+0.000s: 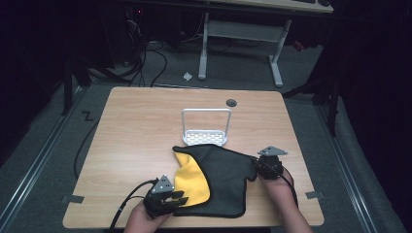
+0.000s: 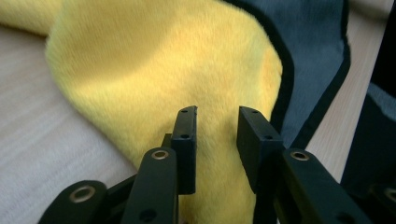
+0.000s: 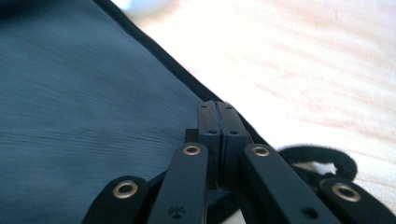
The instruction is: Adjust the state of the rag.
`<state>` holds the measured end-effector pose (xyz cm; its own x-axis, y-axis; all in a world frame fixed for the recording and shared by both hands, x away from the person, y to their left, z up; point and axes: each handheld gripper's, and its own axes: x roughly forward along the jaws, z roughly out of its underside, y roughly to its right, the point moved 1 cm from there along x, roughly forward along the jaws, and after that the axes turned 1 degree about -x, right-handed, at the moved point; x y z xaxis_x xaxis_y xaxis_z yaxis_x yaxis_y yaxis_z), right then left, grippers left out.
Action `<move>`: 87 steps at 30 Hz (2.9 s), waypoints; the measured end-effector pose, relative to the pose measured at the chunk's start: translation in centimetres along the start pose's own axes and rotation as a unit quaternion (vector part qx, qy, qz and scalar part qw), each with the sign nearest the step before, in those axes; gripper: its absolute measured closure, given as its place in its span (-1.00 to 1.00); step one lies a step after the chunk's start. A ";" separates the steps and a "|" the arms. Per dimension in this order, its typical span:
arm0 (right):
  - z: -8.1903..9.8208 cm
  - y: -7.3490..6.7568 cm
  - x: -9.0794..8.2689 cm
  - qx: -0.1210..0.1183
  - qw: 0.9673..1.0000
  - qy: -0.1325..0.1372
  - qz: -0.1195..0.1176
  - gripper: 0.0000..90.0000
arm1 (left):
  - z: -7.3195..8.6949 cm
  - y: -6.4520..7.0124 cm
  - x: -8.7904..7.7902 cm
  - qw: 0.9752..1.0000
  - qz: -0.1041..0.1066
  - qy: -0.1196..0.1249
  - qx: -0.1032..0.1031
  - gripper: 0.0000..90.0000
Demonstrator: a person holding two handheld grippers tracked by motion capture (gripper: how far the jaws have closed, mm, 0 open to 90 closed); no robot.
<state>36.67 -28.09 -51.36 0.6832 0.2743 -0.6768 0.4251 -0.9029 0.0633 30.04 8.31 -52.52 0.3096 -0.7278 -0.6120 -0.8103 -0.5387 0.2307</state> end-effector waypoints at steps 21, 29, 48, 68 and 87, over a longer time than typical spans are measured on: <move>3.4 -6.7 -1.9 -0.068 0.993 -0.038 -0.085 1.00 | -10.3 2.8 7.8 0.998 -0.005 -0.020 0.064 0.58; 3.4 -6.6 -1.9 -0.073 0.993 -0.036 -0.087 1.00 | -8.9 1.6 8.4 0.994 -0.045 -0.077 0.063 1.00; 3.2 -6.6 -1.6 -0.071 0.993 -0.036 -0.083 1.00 | -10.7 1.3 7.8 0.996 -0.026 -0.064 0.052 1.00; 3.2 -3.8 -1.4 -0.044 0.997 -0.038 -0.047 1.00 | 0.0 -4.5 -1.6 0.993 -0.087 -0.077 -0.025 1.00; 2.9 -2.2 -3.1 -0.019 0.999 -0.019 -0.020 0.98 | -0.6 -5.2 -5.6 0.993 -0.111 -0.012 -0.031 1.00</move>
<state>31.91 -27.96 -51.58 0.6430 0.2963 -0.7062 0.4737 -0.8785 0.0627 32.85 14.90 -49.83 0.4656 -0.5779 -0.6703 -0.6911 -0.7105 0.1325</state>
